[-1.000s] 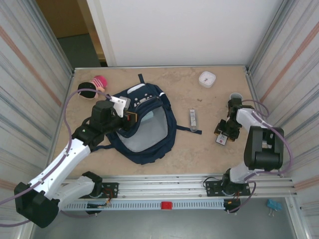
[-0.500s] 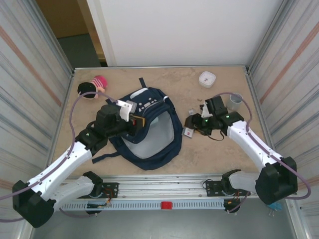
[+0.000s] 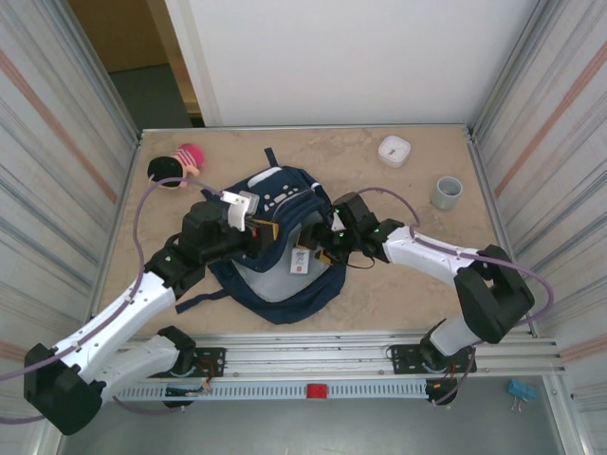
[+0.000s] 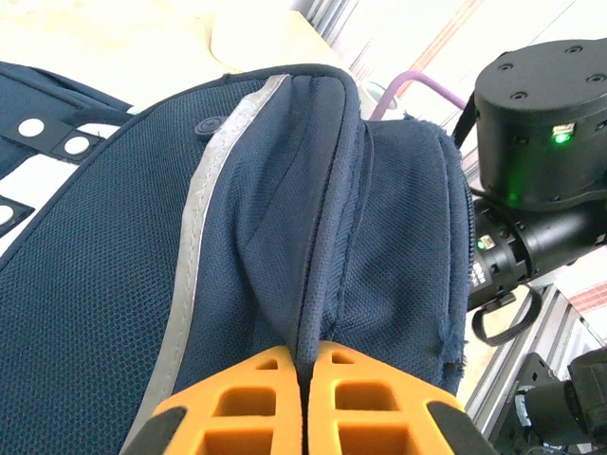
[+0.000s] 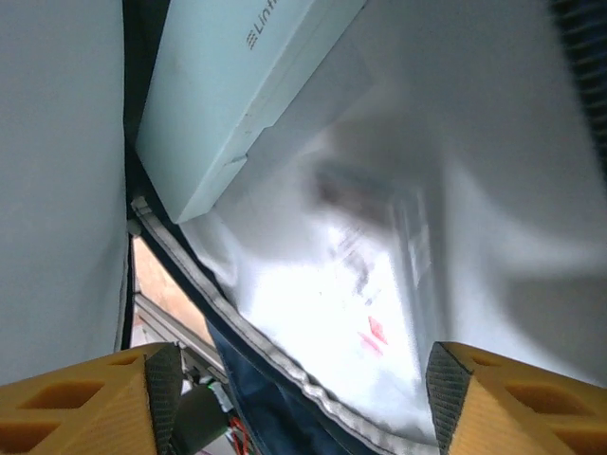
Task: Pack the student bag
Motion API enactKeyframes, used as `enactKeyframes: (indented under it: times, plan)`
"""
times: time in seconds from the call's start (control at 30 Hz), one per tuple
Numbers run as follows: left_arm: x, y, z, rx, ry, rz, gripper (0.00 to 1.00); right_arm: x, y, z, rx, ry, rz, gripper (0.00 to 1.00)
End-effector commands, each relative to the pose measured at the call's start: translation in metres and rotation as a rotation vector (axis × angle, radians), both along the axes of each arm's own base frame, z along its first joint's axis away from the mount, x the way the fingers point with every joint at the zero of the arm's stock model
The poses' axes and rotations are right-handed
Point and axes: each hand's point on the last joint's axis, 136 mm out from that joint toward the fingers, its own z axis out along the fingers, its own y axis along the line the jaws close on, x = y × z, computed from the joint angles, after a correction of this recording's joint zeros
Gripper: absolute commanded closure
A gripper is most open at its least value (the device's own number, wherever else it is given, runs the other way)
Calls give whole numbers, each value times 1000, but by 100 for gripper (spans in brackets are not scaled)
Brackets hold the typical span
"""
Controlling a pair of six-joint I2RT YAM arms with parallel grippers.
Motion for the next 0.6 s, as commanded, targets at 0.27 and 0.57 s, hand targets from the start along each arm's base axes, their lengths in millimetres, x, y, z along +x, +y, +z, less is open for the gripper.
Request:
enactKeyframes:
  times: [0.27, 0.57]
  plan:
    - [-7, 7, 46, -61, -160, 10, 96, -35, 6, -19, -68, -3, -22, 33]
    - [-7, 2, 38, -72, -139, -9, 96, -47, 47, -44, -24, 54, -1, 46]
